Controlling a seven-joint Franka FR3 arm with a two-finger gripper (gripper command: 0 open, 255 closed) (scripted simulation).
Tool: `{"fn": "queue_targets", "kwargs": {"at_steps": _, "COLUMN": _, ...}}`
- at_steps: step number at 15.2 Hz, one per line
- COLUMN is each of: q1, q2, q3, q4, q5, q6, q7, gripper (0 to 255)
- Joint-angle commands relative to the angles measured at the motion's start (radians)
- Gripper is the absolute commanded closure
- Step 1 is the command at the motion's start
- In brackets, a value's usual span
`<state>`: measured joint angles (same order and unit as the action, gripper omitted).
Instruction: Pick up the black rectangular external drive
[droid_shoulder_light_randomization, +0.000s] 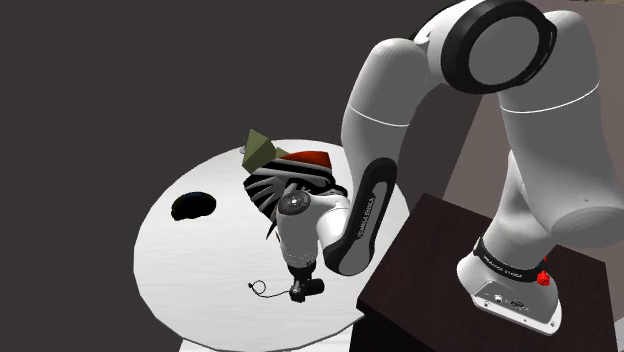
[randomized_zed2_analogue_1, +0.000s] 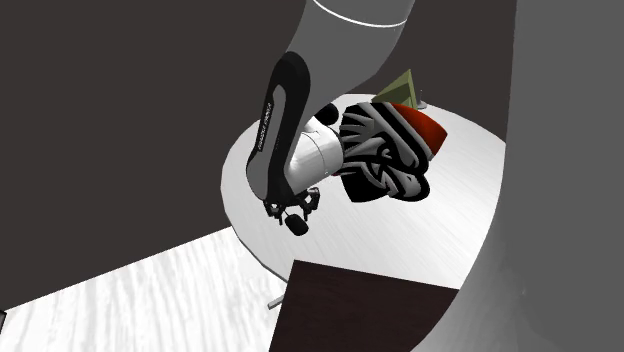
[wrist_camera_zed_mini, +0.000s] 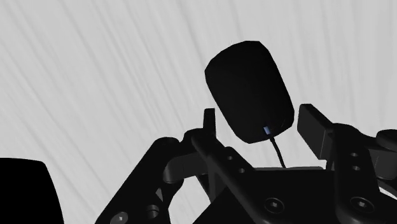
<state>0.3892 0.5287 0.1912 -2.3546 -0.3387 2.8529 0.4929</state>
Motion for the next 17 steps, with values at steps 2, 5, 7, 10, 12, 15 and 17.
{"fn": "queue_targets", "kwargs": {"at_steps": 2, "q1": 0.001, "q2": 0.004, "q3": -0.002, "q4": 0.001, "q5": -0.001, "q6": 0.002, "q7": 0.001, "gripper": 255}}
{"fn": "queue_targets", "kwargs": {"at_steps": 5, "q1": 0.001, "q2": 0.002, "q3": -0.002, "q4": -0.001, "q5": -0.001, "q6": 0.003, "q7": 0.001, "gripper": 255}}
{"fn": "queue_targets", "kwargs": {"at_steps": 7, "q1": 0.002, "q2": 0.003, "q3": -0.002, "q4": 0.000, "q5": -0.001, "q6": 0.003, "q7": 0.002, "gripper": 255}}
{"fn": "queue_targets", "kwargs": {"at_steps": 10, "q1": -0.005, "q2": -0.009, "q3": 0.006, "q4": -0.003, "q5": 0.004, "q6": -0.007, "q7": -0.004, "gripper": 255}}
{"fn": "queue_targets", "kwargs": {"at_steps": 12, "q1": -0.019, "q2": -0.039, "q3": 0.022, "q4": -0.013, "q5": 0.017, "q6": -0.027, "q7": -0.014, "gripper": 255}}
{"fn": "queue_targets", "kwargs": {"at_steps": 15, "q1": -0.039, "q2": -0.082, "q3": 0.047, "q4": -0.026, "q5": 0.039, "q6": -0.058, "q7": -0.031, "gripper": 255}}
{"fn": "queue_targets", "kwargs": {"at_steps": 17, "q1": -0.052, "q2": -0.111, "q3": 0.064, "q4": -0.034, "q5": 0.055, "q6": -0.080, "q7": -0.043, "gripper": 255}}
